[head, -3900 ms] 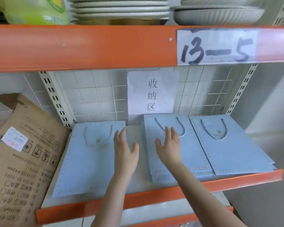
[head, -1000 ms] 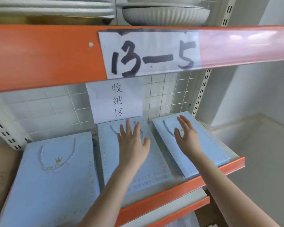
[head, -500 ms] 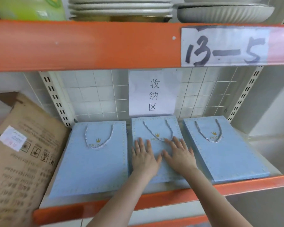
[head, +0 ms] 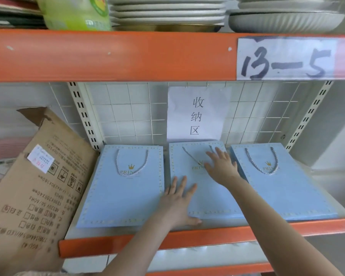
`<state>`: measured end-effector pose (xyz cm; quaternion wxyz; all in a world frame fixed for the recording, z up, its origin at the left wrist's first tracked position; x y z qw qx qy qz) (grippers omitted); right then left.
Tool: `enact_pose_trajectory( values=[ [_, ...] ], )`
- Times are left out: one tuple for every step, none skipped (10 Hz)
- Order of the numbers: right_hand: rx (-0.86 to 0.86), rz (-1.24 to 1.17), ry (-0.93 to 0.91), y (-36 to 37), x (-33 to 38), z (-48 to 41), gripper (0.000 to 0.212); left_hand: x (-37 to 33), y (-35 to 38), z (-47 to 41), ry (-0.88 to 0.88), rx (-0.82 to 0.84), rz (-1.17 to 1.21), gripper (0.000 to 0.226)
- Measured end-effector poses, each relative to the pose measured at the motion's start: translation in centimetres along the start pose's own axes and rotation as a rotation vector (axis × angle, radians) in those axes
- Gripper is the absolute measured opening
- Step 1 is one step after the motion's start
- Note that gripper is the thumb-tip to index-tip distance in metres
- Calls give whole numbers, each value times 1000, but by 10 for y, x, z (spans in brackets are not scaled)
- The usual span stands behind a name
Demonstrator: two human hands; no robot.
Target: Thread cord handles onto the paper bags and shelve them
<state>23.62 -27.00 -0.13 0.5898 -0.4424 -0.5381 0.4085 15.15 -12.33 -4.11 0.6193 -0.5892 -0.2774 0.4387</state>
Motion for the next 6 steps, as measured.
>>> enact_pose_trajectory(
  values=[
    [1,69,-18,31,4,9,51,-1,-2,2,-7,-40,-41,99],
    [-99,38,-21,33,1,13,49,-5,-9,9,-10,-99,-81,91],
    [-173,21,-19,26,-1,14,45,-3,0,17,-27,-100,-90,84],
    [-448,-178,-101,-1,12,35,32,-4,-20,33,14,-267,-123,61],
    [-783,-518,-278,-50,38,91,30,-4,-56,67,38,-437,133,45],
    [-1004,-788,-453,-107,59,161,27,-2,-107,116,29,-659,435,45]
  ],
)
Point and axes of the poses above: each hand's wrist, its own z-axis away from the middle knuckle, its own y-axis out of the palm, x = y × z, the point moved 9 cm from there along -z, towards the middle knuckle, and after that the axes turned 2 degrees about -x, right-handed, at the moved point
